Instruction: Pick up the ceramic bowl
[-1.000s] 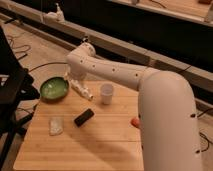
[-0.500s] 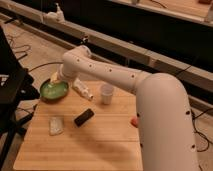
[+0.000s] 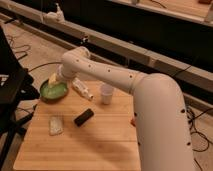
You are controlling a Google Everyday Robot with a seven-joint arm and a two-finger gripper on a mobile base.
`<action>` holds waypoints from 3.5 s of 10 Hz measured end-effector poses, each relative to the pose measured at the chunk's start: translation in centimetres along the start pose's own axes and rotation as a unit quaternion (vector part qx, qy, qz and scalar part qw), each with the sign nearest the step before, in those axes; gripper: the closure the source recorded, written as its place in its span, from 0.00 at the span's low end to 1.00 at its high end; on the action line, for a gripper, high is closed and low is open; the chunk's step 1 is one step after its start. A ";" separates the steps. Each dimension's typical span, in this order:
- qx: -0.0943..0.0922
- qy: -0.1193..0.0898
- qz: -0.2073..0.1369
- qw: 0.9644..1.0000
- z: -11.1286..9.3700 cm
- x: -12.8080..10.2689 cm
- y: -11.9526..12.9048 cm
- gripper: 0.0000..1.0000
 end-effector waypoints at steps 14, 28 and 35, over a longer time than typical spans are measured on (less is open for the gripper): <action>-0.009 0.007 0.129 0.992 9.2 -1.2 -3.6 0.34; -0.020 0.034 0.180 0.983 15.0 -2.4 -6.8 1.00; -0.065 -0.069 0.137 0.986 1.2 -5.9 -3.0 1.00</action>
